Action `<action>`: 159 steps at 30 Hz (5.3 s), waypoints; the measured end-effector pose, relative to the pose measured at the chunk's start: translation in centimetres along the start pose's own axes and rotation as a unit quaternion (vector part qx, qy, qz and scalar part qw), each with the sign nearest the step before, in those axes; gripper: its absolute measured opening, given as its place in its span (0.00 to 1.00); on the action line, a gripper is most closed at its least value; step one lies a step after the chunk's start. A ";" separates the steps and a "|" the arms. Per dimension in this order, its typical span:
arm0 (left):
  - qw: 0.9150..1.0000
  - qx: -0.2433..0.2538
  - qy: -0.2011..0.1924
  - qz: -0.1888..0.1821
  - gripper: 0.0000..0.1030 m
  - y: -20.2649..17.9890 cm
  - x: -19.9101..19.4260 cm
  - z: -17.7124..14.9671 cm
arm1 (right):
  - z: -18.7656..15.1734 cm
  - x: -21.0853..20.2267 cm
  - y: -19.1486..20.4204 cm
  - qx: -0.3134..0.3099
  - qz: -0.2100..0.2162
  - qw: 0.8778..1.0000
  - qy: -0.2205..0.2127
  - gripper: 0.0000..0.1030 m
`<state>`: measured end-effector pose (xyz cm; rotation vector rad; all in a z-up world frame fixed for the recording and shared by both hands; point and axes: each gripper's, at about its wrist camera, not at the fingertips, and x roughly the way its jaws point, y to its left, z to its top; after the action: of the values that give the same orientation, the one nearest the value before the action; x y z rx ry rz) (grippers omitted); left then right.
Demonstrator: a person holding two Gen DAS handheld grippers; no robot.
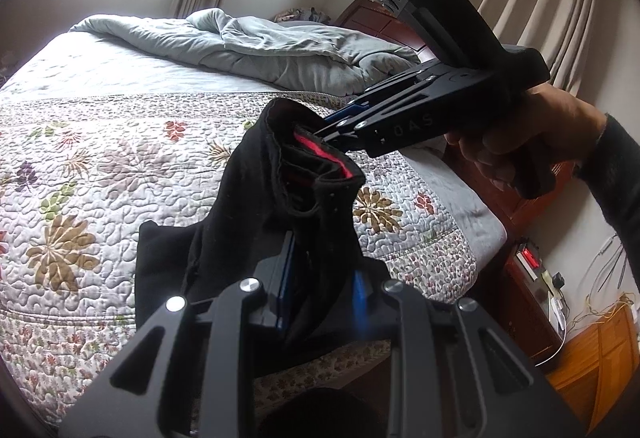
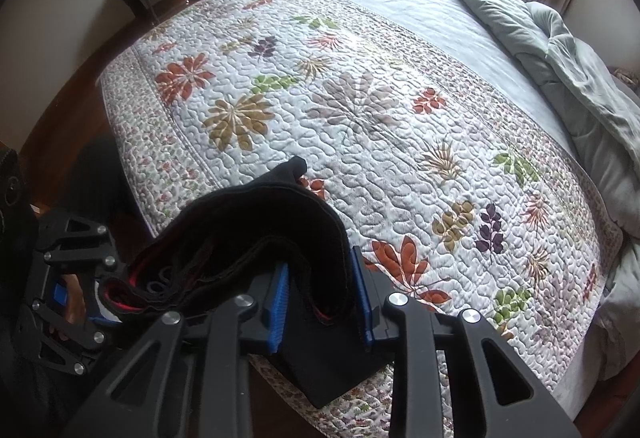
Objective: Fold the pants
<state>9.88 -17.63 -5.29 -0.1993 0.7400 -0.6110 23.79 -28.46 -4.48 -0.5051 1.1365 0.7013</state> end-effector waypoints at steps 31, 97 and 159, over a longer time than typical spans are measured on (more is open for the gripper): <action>0.997 0.031 0.069 0.006 0.23 -2.3 8.4 -3.4 | -6.3 6.8 -5.2 0.034 0.041 0.998 0.020 0.26; 0.993 -0.061 0.104 0.003 0.88 13.7 5.7 -8.2 | -22.4 19.0 -8.7 0.443 0.376 0.806 -0.110 0.81; 0.986 -0.083 0.108 -0.100 0.87 17.4 12.4 -0.8 | -27.6 13.8 -11.9 0.468 0.272 0.810 -0.226 0.10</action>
<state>24.29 -10.76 -19.56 -0.3679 0.9898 -0.7711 18.21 -52.16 -26.86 0.8316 1.0150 0.5985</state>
